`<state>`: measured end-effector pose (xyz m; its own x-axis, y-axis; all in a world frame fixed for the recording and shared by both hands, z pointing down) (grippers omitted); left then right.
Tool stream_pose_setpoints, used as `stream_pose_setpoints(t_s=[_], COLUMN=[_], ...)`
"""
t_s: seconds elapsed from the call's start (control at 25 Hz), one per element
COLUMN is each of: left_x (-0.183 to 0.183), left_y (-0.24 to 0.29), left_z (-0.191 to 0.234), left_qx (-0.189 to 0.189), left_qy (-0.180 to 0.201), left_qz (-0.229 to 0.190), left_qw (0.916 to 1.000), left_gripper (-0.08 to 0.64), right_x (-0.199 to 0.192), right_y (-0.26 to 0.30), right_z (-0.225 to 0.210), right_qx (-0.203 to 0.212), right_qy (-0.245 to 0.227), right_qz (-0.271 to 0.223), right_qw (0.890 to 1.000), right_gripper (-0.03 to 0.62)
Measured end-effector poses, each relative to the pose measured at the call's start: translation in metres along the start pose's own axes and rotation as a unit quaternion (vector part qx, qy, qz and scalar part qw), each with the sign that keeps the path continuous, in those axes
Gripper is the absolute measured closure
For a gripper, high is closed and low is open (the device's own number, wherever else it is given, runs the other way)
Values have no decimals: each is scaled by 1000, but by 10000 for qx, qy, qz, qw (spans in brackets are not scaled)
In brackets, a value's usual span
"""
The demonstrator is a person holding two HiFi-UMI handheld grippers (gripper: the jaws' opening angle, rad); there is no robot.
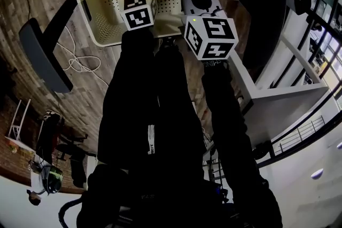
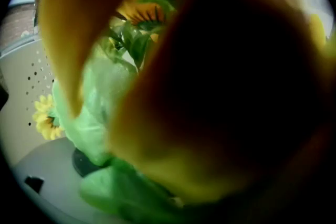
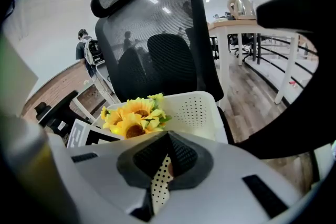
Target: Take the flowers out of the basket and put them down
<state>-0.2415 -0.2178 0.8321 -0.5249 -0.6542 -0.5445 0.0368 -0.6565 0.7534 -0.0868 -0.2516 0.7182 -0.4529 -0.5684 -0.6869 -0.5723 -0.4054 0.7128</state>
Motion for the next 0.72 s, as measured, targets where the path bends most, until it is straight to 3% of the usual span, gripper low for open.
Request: stream_pose_setpoints(t_s=[0.36,0.72], left_x=[14,25], left_y=[-18,-36], left_z=[-1,-11], left_qx=[-29,-82], left_qy=[-4,154], left_qz=[-194,-476], left_qw=[9998,9987], left_gripper=[48,55], right_x=[7,5], right_y=[-12,-29], right_z=[0,-5], right_qx=[-63,-176], right_qy=[-2,-11], right_qz=[-108,-168], right_qw=[9999,9997], right_gripper=[580,580])
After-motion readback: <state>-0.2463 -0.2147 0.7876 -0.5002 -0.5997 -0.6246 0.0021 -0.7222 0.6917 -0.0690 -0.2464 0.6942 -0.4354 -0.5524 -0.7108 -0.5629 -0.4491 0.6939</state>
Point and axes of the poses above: the fingertips, and each gripper's own axes: y forward along the fingers, z to its left, x out of its top, the point moved 7 cm from there along -y, backward along the fingers, and after that the axes turned 14 degrees about -y, right-handed, at the moved point
